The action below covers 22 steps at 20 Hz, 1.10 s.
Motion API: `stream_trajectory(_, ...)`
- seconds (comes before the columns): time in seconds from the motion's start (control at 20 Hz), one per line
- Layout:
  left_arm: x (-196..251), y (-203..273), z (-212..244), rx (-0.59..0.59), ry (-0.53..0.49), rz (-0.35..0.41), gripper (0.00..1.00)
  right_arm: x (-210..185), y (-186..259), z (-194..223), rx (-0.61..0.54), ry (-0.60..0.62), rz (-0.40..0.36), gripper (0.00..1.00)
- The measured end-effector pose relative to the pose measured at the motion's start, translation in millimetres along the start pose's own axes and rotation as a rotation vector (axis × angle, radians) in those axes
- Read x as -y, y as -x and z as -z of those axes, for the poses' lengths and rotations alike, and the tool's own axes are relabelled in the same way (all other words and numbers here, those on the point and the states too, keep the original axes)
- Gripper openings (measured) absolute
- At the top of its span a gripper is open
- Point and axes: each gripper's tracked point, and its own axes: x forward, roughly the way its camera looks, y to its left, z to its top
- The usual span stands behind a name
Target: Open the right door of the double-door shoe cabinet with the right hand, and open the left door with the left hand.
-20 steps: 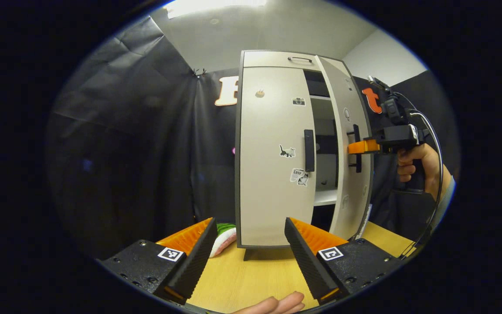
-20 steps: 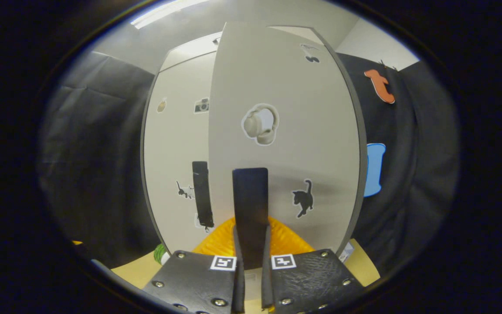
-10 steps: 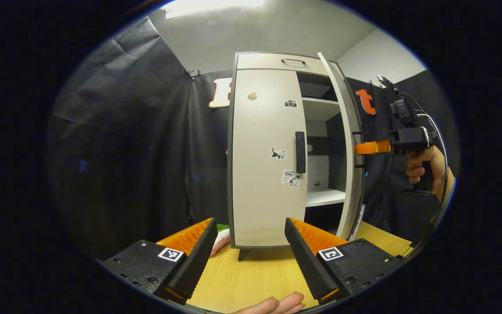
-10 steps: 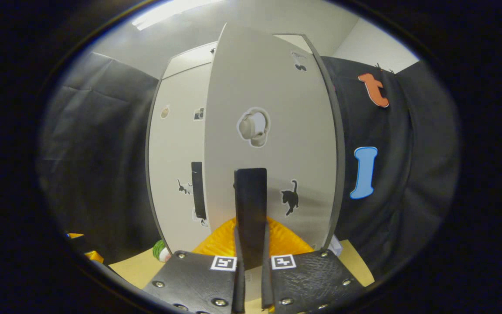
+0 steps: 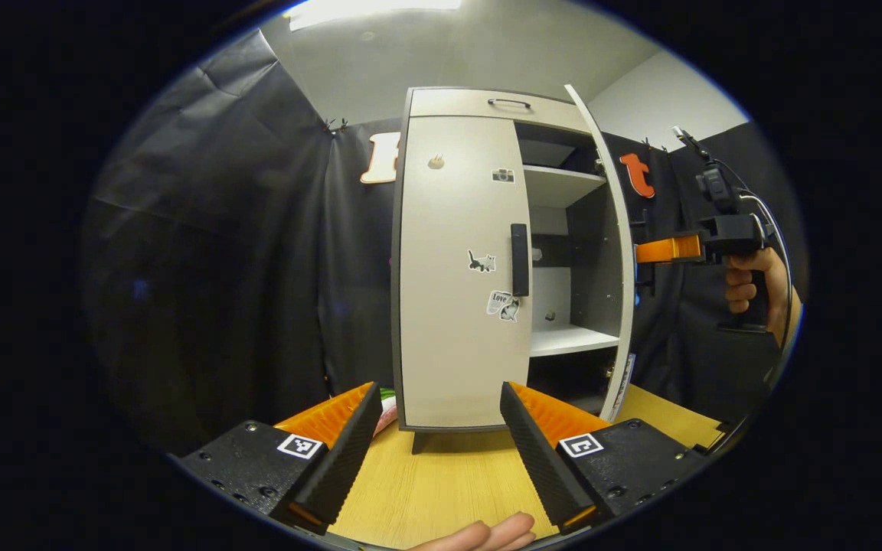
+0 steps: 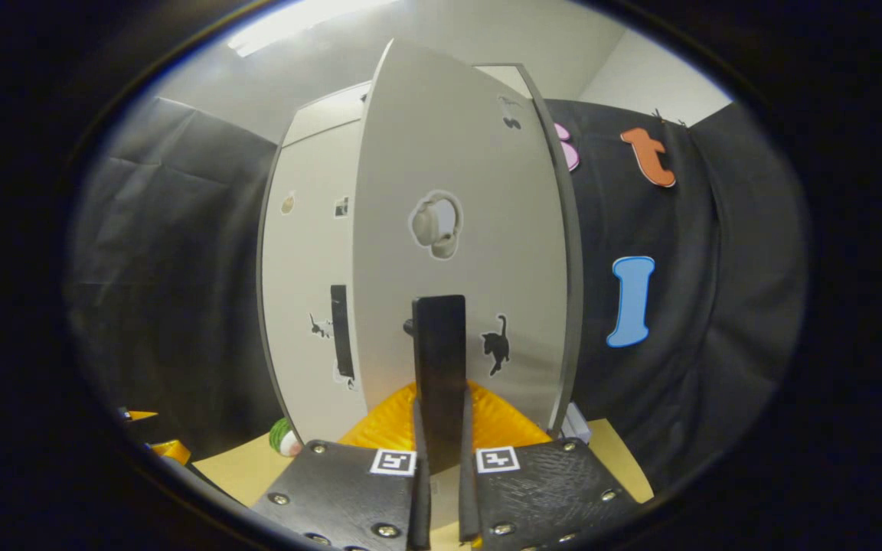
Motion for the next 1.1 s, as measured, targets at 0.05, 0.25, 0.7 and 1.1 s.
stream_trajectory(0.05, -0.8, 0.1, 0.1, 0.001, -0.001, -0.001, 0.97, 1.4, 0.0, -0.4, 0.0, 0.0, 0.0, 0.14)
stream_trajectory(0.25, 1.9, 0.2, 5.0, -0.006, -0.006, 0.008, 0.96, 8.3, 5.2, -0.3, -0.005, -0.018, -0.005, 0.14)
stream_trajectory(0.7, 20.2, 0.6, 14.4, -0.018, -0.023, 0.04, 0.96, 39.8, 25.2, -1.7, 0.01, -0.003, 0.041, 0.14)
stream_trajectory(1.1, 34.1, -8.9, 23.6, -0.046, -0.023, 0.053, 0.96, 123.9, 51.2, -4.7, 0.018, -0.009, 0.241, 0.0)
